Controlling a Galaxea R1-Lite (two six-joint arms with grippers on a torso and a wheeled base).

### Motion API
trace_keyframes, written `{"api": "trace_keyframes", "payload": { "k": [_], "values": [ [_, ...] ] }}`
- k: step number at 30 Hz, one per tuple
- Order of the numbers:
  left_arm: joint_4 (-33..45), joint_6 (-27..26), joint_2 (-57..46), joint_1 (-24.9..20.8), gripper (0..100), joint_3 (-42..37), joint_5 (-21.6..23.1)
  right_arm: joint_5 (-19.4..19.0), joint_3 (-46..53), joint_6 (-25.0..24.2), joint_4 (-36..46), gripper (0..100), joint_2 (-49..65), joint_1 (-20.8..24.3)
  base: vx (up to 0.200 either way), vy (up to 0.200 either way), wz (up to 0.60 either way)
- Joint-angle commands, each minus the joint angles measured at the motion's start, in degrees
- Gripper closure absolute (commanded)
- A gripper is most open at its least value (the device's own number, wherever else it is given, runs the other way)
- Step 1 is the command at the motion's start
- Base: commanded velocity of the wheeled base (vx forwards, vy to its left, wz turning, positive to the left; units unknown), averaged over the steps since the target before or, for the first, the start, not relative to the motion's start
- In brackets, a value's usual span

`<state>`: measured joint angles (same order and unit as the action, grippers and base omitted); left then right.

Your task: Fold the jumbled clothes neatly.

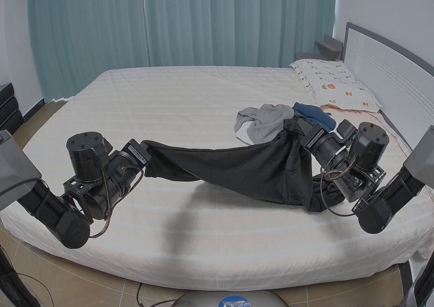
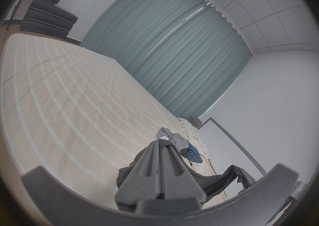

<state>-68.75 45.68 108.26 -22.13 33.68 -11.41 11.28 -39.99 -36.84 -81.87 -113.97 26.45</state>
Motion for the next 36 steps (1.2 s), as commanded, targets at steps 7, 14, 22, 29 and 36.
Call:
{"api": "trace_keyframes", "payload": {
  "k": [7,14,22,29,36],
  "values": [
    [0.11,-0.68,-1.65,0.33,100,-0.37,-0.02,0.15,-1.41,-0.25,-2.50,100,-0.55,0.00,0.000,0.200,0.00],
    [0.11,-0.94,-1.83,0.77,100,-0.46,-0.02,0.06,-1.41,-1.39,-2.59,100,-0.64,0.44,0.000,0.200,0.00],
    [0.20,-1.03,-2.53,0.59,100,-0.72,0.07,0.15,-1.41,-1.74,-6.63,100,-0.64,0.35,0.000,0.200,0.00],
    [0.20,-1.29,-2.97,0.50,100,-1.16,0.07,-0.11,-0.97,-1.74,-6.99,100,-0.73,0.79,0.000,0.200,0.00],
    [0.20,-1.29,-2.36,-0.02,100,-1.43,0.07,-0.73,-0.97,-1.92,-6.99,100,-1.87,0.18,0.000,0.200,0.00]
  ]
}}
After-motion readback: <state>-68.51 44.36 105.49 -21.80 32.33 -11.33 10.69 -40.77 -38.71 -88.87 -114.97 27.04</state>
